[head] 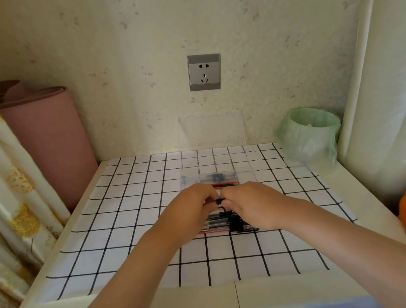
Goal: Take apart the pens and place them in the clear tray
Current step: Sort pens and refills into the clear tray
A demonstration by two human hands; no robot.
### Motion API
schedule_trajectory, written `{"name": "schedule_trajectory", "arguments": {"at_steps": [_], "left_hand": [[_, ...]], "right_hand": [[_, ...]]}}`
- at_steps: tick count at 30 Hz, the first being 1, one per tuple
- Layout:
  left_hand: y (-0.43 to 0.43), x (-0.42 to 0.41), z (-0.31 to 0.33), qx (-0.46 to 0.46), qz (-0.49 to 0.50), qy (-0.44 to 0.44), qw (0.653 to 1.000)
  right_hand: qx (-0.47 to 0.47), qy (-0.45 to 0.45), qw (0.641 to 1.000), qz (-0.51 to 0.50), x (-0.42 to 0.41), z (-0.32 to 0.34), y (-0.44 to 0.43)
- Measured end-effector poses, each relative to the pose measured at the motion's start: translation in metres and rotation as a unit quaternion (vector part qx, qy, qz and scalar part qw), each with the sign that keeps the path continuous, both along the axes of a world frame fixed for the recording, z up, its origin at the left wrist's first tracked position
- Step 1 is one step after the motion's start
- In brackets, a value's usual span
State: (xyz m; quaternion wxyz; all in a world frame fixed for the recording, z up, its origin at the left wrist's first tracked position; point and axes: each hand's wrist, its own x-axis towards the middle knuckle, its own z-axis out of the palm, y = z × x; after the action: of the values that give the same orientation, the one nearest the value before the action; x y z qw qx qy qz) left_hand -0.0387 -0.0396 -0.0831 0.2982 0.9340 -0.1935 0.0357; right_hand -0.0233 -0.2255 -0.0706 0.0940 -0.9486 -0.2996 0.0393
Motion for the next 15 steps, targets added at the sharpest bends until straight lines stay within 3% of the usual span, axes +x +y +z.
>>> {"name": "schedule_trajectory", "arguments": {"at_steps": [6,10,15], "left_hand": [[0.007,0.002,0.002,-0.011,-0.021,0.006,1.000],[0.005,0.003,0.005,0.004,-0.017,0.007,1.000],[0.006,0.004,0.002,0.045,0.015,0.017,0.999]], "right_hand": [[0.031,-0.022,0.999,-0.007,-0.002,0.000,-0.001],[0.060,0.011,0.998,-0.012,-0.004,0.003,-0.007],[0.004,0.069,0.994,-0.083,0.005,-0.002,-0.033]]}}
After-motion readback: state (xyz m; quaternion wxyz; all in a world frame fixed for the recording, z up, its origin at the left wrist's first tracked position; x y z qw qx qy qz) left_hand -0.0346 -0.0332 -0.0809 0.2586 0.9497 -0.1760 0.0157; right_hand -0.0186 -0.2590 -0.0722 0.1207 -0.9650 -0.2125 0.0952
